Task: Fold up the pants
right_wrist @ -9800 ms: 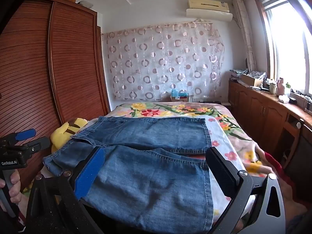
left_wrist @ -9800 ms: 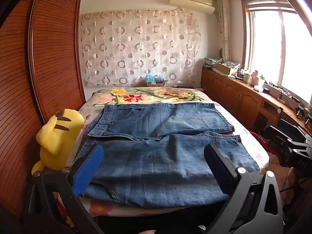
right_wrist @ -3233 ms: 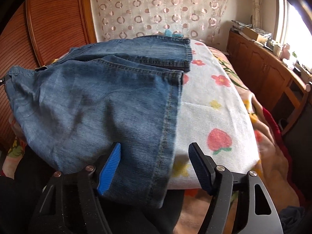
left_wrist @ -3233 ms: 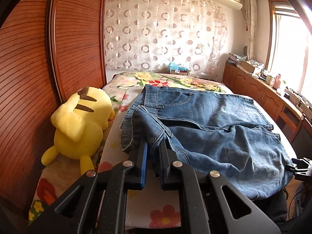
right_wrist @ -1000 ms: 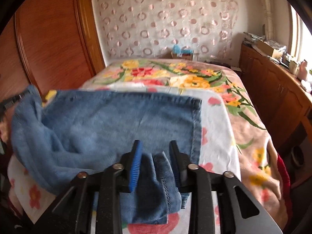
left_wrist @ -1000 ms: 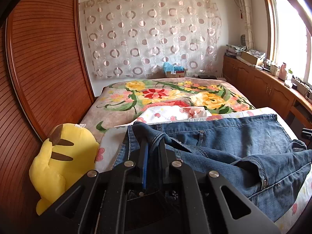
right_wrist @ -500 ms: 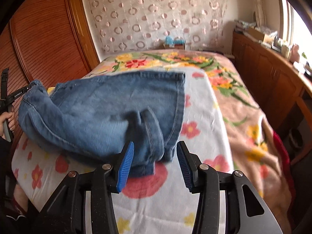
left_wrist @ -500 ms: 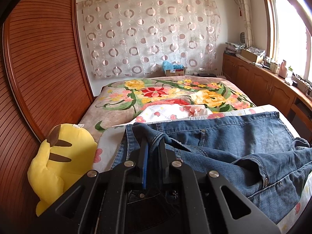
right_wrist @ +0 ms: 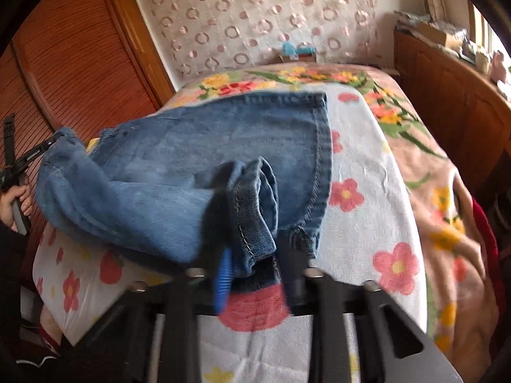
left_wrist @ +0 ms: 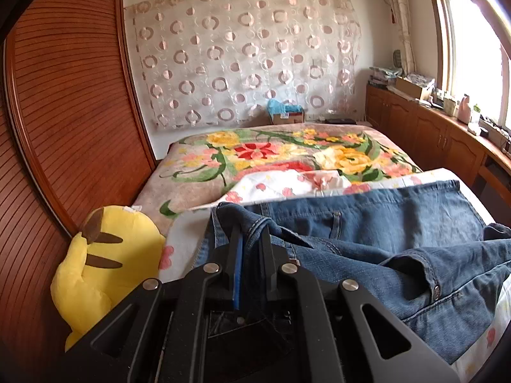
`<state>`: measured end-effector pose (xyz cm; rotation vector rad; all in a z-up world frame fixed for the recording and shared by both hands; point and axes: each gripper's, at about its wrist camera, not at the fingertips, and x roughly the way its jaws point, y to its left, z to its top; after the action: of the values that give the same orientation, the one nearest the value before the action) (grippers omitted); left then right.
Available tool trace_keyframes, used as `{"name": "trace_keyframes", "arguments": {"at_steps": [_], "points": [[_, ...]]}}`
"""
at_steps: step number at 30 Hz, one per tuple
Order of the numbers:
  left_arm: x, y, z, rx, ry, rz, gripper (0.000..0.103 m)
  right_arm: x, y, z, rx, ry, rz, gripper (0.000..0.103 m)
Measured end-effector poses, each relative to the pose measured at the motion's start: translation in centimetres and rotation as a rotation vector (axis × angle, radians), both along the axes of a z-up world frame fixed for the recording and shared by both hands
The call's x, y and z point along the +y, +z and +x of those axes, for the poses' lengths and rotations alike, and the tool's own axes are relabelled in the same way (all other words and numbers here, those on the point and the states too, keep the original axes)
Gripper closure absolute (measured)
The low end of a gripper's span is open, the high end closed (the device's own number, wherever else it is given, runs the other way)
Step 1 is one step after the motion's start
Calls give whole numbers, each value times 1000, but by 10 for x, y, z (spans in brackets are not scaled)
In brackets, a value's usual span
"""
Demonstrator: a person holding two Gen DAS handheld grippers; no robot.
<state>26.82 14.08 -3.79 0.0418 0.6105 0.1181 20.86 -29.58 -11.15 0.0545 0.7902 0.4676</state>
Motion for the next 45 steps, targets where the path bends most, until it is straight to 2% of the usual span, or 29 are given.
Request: {"name": "trace_keyframes", "arguments": {"at_steps": [7,12,16,19,24,27,29,31,36,42,44,45], "points": [[13,20,14,-35,15,-13,94,-17,61,2,-166,-26,9,90],[22,30,32,-50,22,6,94,-15,89,21,-228,-44,-15,90],[26,30,47,-38,22,11,94,-1,96,41,-251,-53,-65,90],[29,25,56,-26,17,4,94,12,85,50,-249,-61,-100,90],[32,12,68,4,-2,-2,94,35,74,80,-187,-66,-145,90],[36,5,76,42,5,-14,82,44,66,99,-154,-70,-173,90],[40,3,75,42,6,-28,62,50,60,109,-138,-74,-189,90],[47,3,69,34,7,-39,53,54,65,116,-131,-75,-206,90],[53,2,56,51,-30,-55,49,65,70,127,-129,-109,-253,90],[45,15,43,19,-90,-81,48,80,63,129,-102,-112,-289,90],[40,20,43,20,-113,-73,25,81,61,130,-89,-107,-295,90],[35,22,43,26,-148,-80,21,81,62,129,-85,-106,-292,90]]}}
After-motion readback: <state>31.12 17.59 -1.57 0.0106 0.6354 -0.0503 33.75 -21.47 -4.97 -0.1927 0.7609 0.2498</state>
